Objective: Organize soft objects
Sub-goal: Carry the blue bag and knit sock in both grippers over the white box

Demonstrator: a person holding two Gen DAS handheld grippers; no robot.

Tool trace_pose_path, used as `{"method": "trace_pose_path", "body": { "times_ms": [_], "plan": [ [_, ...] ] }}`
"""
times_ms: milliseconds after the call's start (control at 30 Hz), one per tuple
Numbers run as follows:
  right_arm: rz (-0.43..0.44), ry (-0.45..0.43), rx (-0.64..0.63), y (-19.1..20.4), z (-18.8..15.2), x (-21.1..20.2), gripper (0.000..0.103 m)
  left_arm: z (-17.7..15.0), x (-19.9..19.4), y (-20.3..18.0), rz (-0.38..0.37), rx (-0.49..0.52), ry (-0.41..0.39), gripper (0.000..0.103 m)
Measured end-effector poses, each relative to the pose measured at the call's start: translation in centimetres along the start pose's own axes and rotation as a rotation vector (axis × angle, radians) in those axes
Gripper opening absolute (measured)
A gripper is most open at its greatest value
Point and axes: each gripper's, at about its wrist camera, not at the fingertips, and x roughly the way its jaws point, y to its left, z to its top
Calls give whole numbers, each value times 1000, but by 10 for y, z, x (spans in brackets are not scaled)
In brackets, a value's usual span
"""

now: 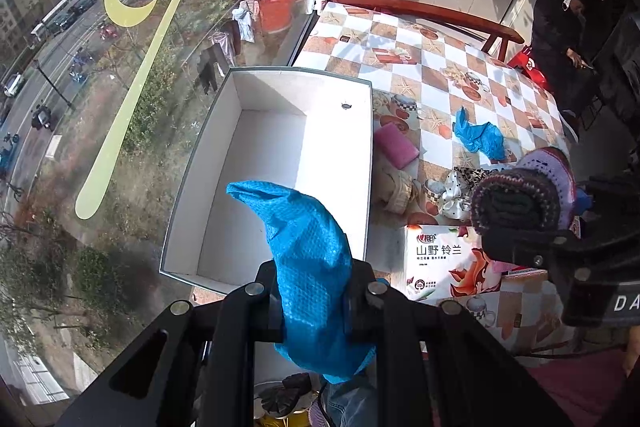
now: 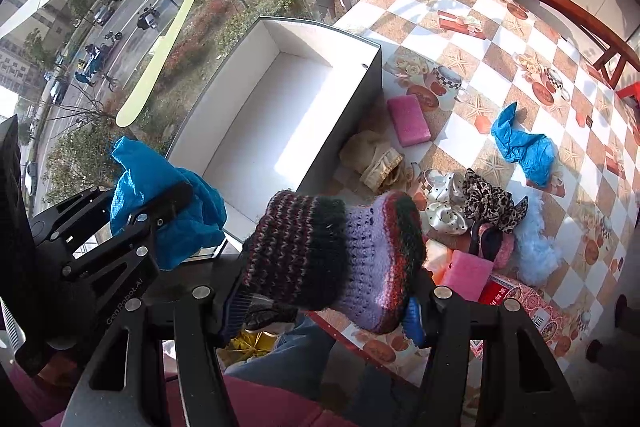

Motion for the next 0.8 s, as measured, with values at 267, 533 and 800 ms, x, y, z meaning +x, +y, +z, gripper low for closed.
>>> {"method": "trace_pose_path", "body": {
  "times_ms": [267, 533, 800],
  "plan": [
    [-7, -1, -20, 5, 2, 1, 62, 2, 4, 5, -1, -12, 4, 19],
    [-13, 11, -30, 8, 7, 4, 62, 4, 6, 11, -1, -31, 0, 19],
    [-18, 24, -48, 14, 13, 9, 62, 2, 10, 19, 2, -61, 0, 19]
  ]
}}
